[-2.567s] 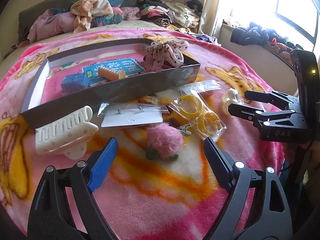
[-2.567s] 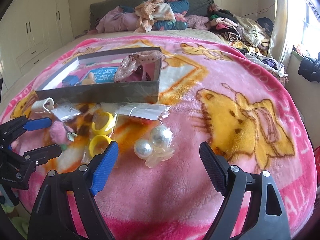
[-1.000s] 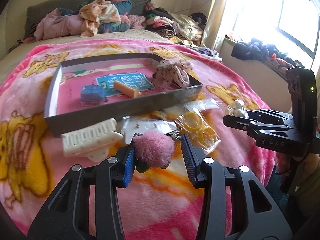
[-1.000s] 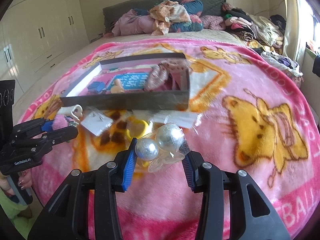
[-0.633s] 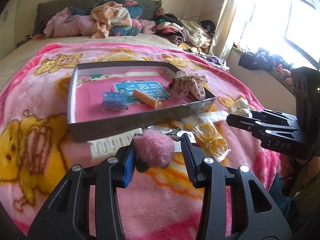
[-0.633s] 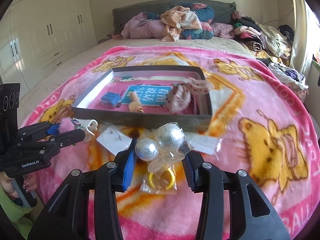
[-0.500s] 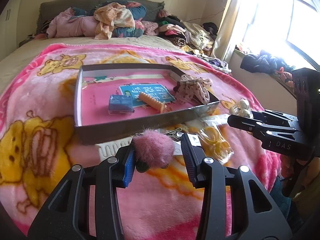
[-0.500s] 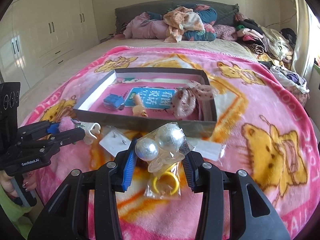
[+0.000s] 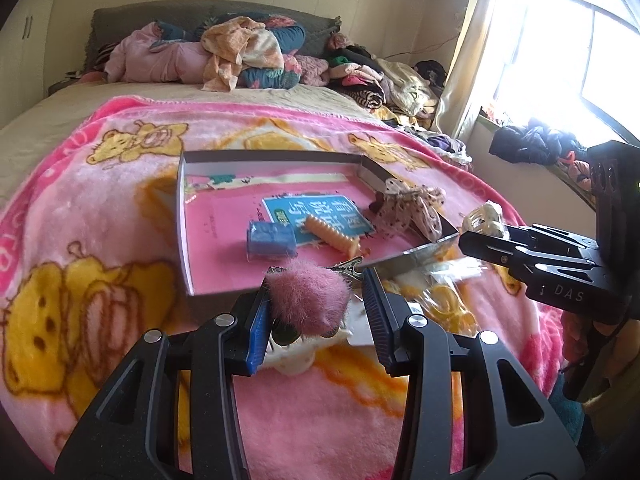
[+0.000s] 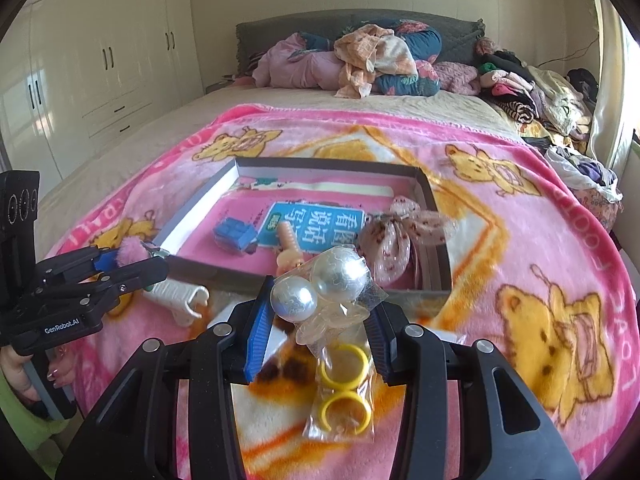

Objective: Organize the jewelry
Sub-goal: 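Carry the pom-pom and pearl earrings into the grey tray and open both tools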

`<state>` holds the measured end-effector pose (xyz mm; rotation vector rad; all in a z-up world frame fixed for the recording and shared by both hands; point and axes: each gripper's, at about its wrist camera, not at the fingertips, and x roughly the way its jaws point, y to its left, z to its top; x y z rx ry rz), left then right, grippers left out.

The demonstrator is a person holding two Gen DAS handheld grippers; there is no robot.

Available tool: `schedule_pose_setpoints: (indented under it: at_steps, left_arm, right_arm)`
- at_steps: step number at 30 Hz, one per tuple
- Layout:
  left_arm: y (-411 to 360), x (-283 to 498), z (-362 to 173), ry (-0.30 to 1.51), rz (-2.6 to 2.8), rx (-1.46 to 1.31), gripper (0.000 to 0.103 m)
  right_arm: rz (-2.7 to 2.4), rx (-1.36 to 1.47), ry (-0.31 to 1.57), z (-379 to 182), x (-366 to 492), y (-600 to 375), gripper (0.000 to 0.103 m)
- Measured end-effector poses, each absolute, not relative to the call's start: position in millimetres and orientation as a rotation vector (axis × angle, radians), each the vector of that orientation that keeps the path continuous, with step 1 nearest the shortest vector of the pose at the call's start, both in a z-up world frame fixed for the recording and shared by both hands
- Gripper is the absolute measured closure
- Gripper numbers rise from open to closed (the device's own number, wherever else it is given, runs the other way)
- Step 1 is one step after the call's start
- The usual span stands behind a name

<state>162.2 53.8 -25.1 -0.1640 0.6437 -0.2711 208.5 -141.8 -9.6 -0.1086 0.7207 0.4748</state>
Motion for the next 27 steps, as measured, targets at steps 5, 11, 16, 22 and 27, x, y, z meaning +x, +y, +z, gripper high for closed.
schedule_pose_setpoints:
  at_steps: [5, 11, 16, 22, 27]
  left_arm:
    - [56.3, 173.9, -22.1, 0.634, -0.267, -0.161, 0.069]
    - [56.9, 183.3, -19.4, 0.622, -0.261, -0.157, 0.069]
    - [56.0, 190.3, -19.2, 0.616, -0.246, -0.149, 0.069]
    - [54.2, 200.9, -21.7, 0.618, -0.222, -0.125, 0.069]
    - [56.1, 212.7, -28.1, 0.645, -0.207, -0.120, 0.069]
  right_arm:
    - [0.459, -0.097, 0.709, -7.5, 217.7, -142.9, 0.063]
    - [0.444, -0.083, 0.703, -6.3, 229.0, -143.4, 0.063]
    - [0.432, -0.070, 0.695, -6.3, 239.7, -144.8, 0.063]
    - [0.418, -0.062, 0.687, -7.4, 252.2, -146.9, 0.063]
    - [0.417, -0.062, 0.693, -10.7, 262.5, -146.0, 0.063]
